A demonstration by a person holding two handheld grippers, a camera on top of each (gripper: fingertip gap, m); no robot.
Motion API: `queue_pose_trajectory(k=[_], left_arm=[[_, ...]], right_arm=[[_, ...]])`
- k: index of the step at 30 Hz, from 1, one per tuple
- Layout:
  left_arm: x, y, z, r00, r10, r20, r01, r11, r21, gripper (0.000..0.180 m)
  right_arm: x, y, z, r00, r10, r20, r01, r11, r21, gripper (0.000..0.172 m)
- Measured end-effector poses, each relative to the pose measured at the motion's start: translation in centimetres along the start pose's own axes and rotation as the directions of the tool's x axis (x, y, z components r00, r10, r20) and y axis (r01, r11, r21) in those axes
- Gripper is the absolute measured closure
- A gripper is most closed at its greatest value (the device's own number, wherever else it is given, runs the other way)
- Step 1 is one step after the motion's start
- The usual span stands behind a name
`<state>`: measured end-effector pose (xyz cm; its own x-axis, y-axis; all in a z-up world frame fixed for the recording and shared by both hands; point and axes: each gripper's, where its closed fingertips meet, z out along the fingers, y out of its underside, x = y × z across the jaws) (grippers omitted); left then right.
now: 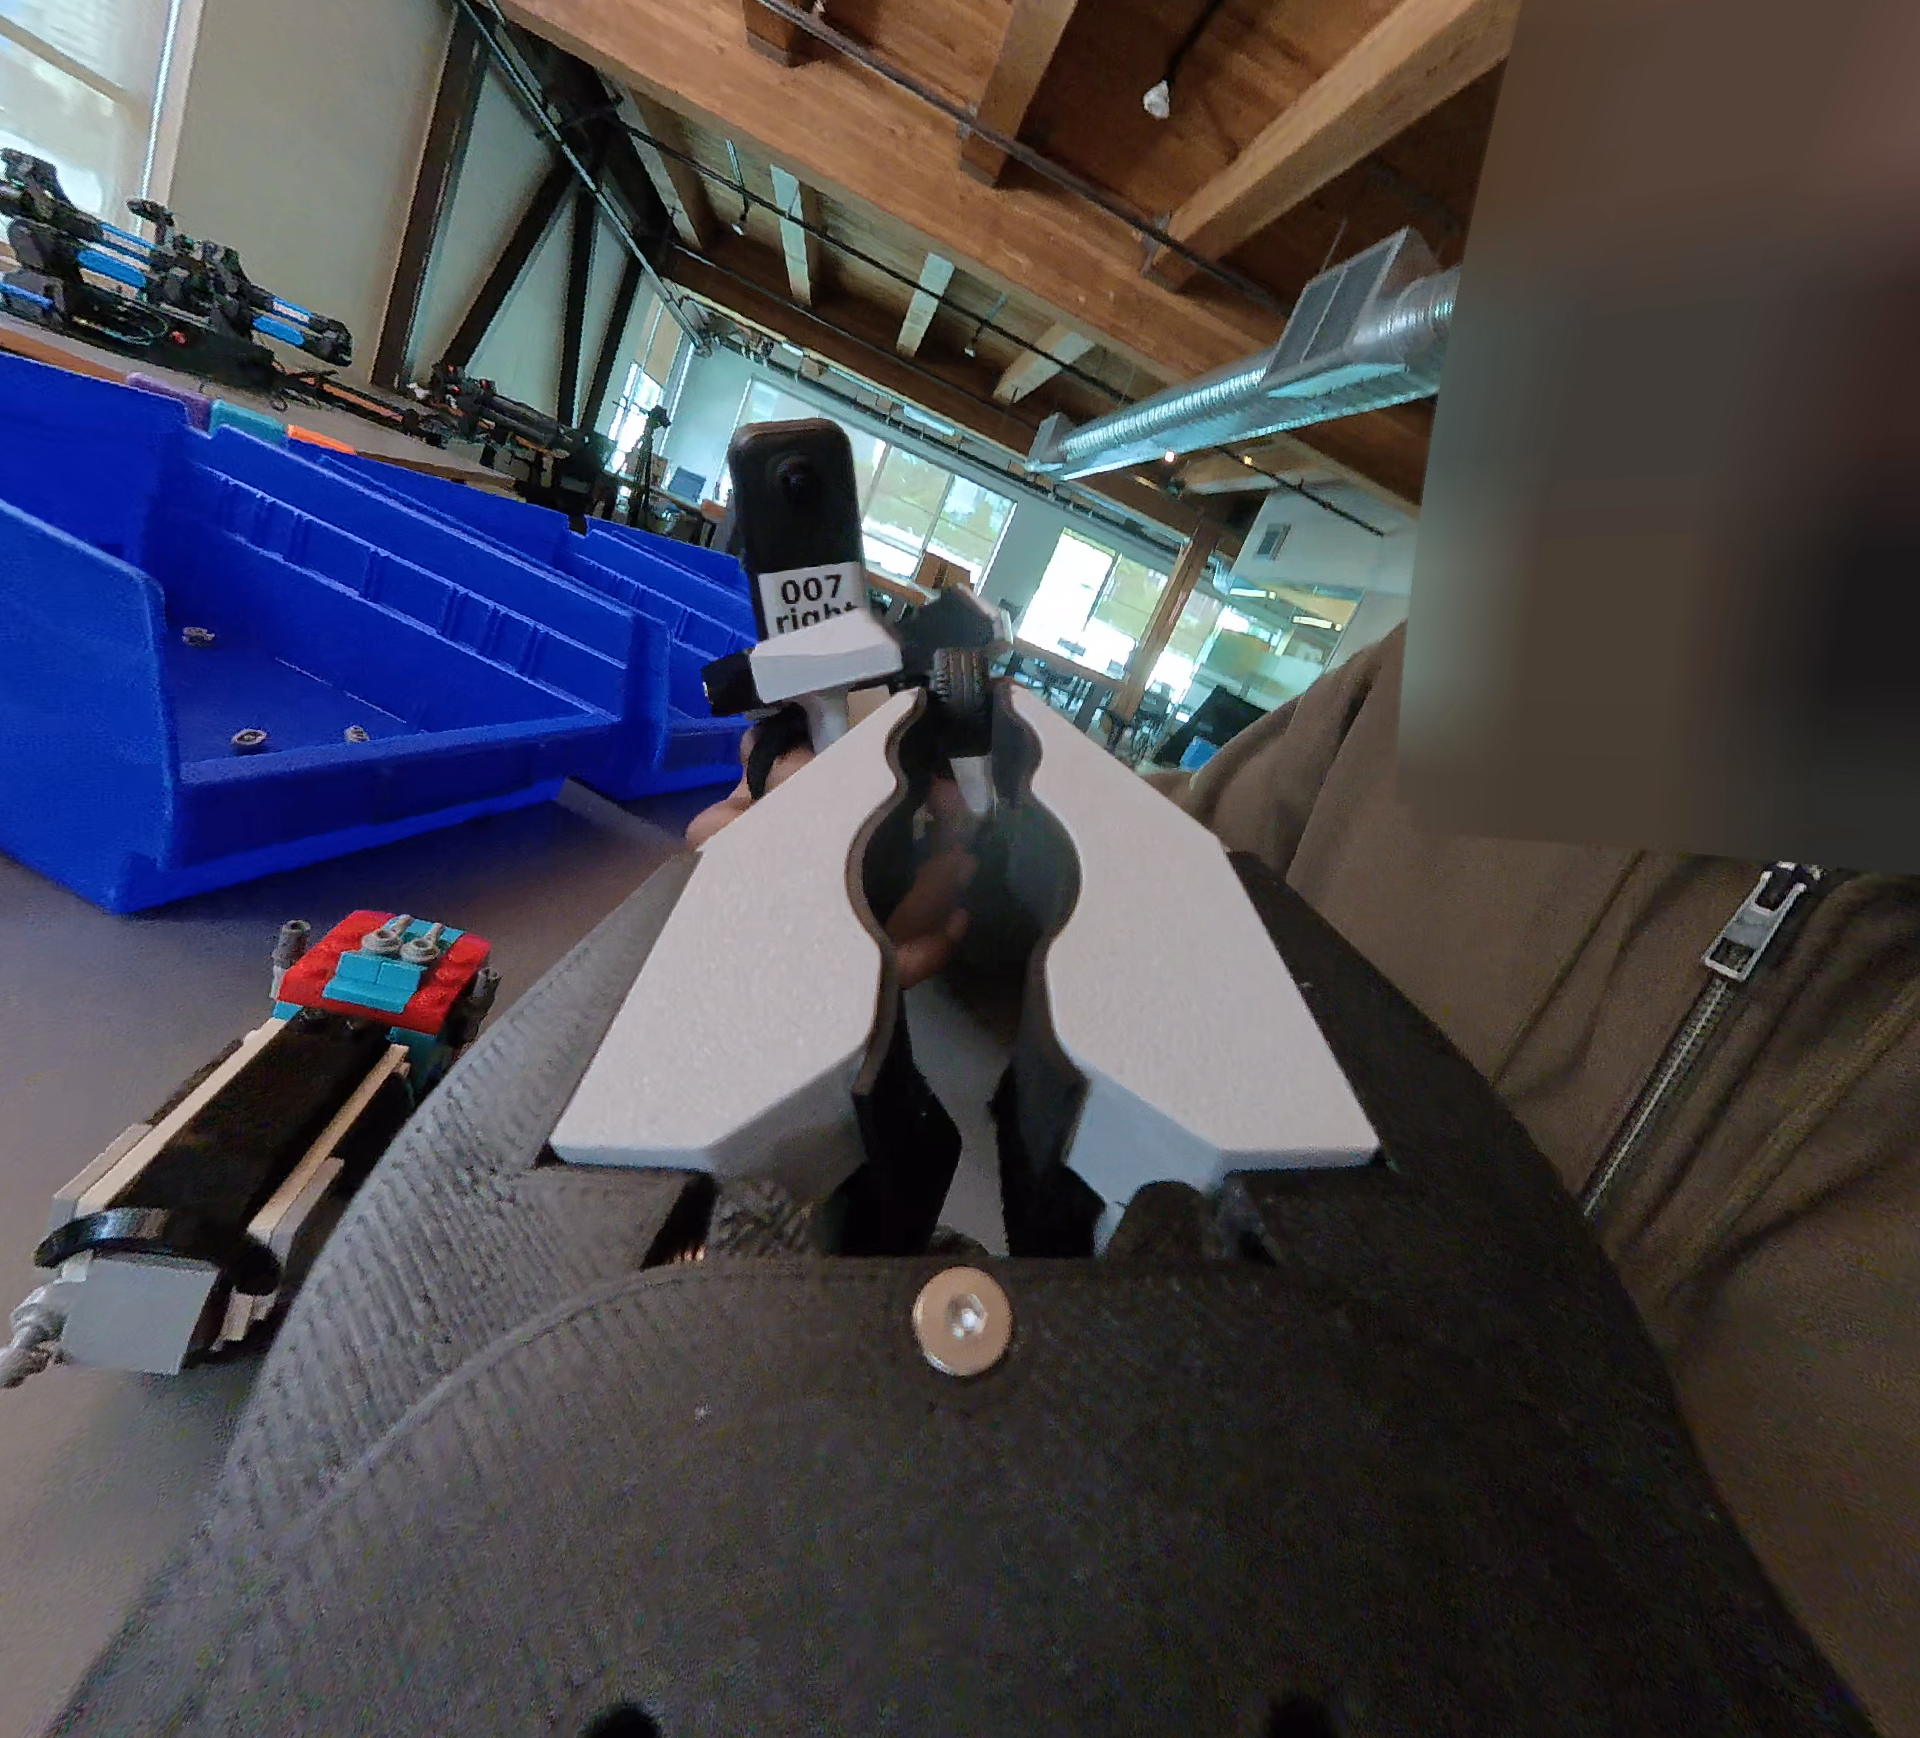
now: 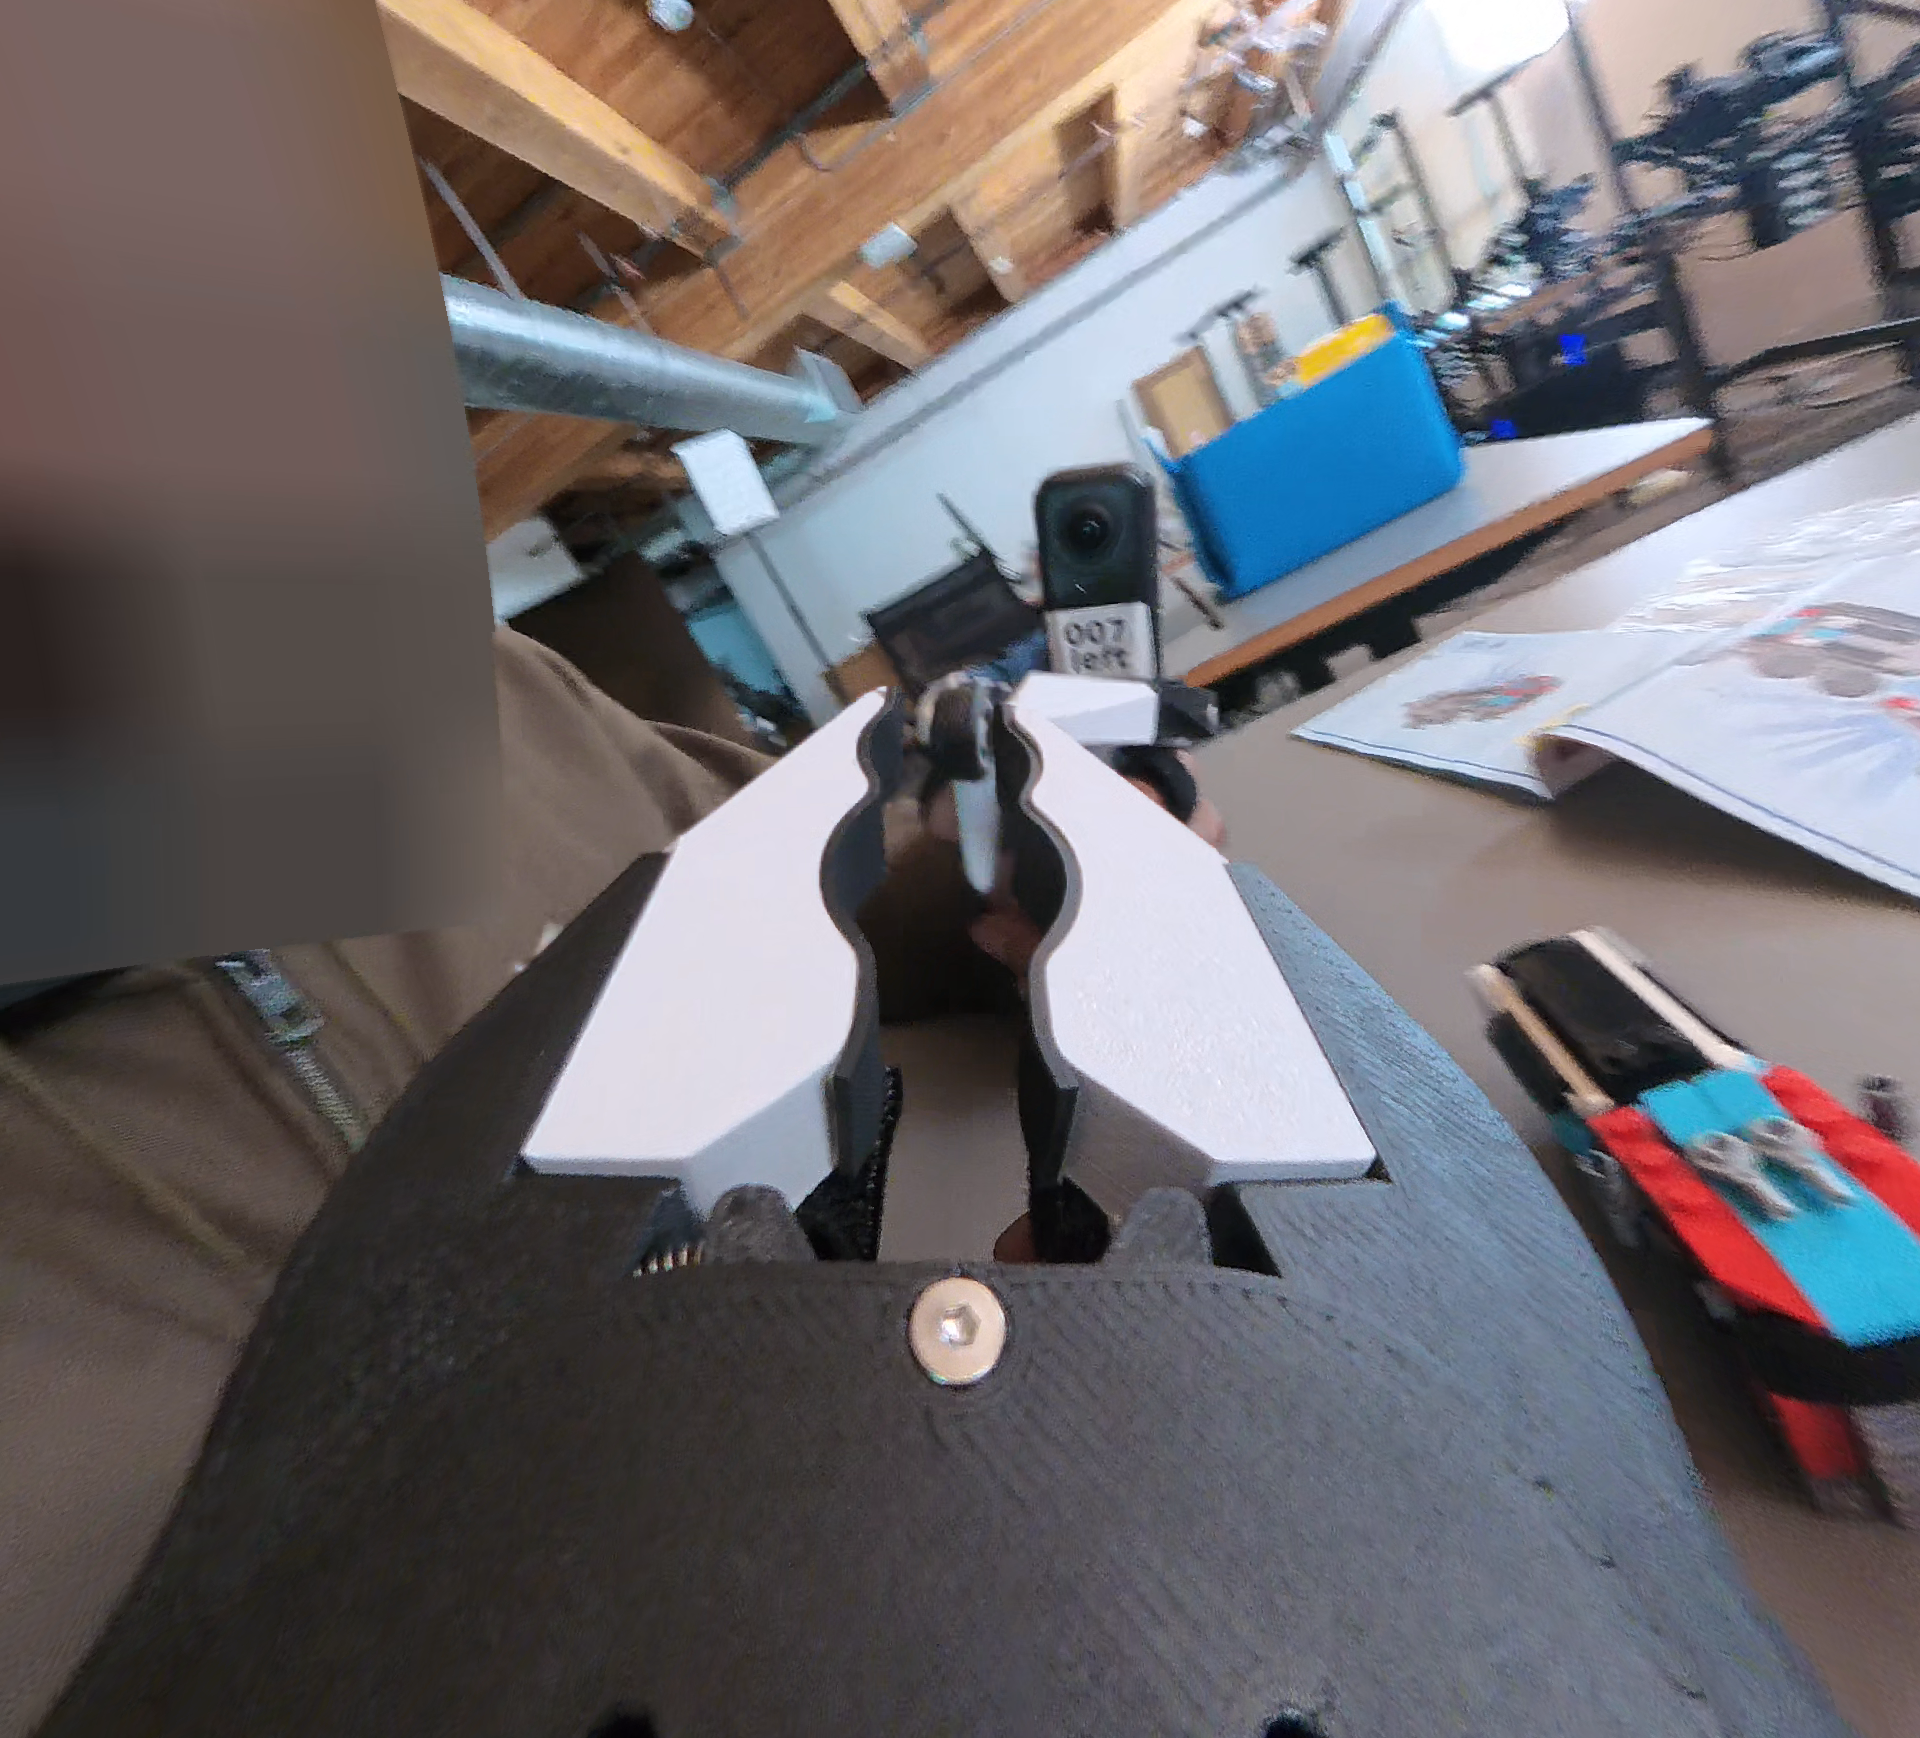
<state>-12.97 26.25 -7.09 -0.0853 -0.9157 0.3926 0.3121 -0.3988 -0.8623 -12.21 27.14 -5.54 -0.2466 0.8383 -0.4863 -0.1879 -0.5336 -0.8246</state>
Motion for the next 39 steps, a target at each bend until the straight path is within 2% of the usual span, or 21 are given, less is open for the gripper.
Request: queue_pose_trajectory(k=[8, 11, 14, 19, 22, 34, 39], left_arm=[[-0.8, -0.1, -0.1, 0.997, -0.079, 0.023, 0.078, 0.997, 0.021, 0.170], [-1.2, 0.2, 0.1, 0.995, -0.093, 0.047, 0.093, 0.996, 0.004, 0.170], [-1.7, 0.2, 0.0, 0.991, -0.111, 0.079, 0.111, 0.994, 0.003, 0.170], [-2.5, -0.4, -0.5, 0.980, -0.178, 0.091, 0.175, 0.984, 0.041, 0.168], [-3.1, -0.6, -0.9, 0.973, -0.200, 0.115, 0.194, 0.979, 0.060, 0.165], [-3.2, -0.3, -1.0, 0.963, -0.246, 0.107, 0.245, 0.969, 0.023, 0.162], [-2.6, 0.6, -0.5, 0.963, -0.258, 0.084, 0.261, 0.965, -0.033, 0.159]], right_arm=[[0.9, 1.5, 0.3, 0.996, -0.047, -0.069, 0.042, 0.997, -0.068, 0.152], [1.4, 1.7, 0.4, 0.994, -0.044, -0.101, 0.037, 0.997, -0.069, 0.158], [2.1, 1.6, 0.1, 0.991, -0.007, -0.135, 0.000, 0.999, -0.051, 0.164], [2.8, 0.7, -0.5, 0.986, 0.101, -0.135, -0.098, 0.995, 0.028, 0.165], [2.9, 0.8, -0.4, 0.983, 0.122, -0.138, -0.119, 0.992, 0.033, 0.165], [3.2, 1.5, -0.2, 0.975, 0.036, -0.220, -0.045, 0.998, -0.036, 0.164], [3.3, 1.9, -0.1, 0.964, -0.028, -0.264, 0.008, 0.997, -0.076, 0.163]])
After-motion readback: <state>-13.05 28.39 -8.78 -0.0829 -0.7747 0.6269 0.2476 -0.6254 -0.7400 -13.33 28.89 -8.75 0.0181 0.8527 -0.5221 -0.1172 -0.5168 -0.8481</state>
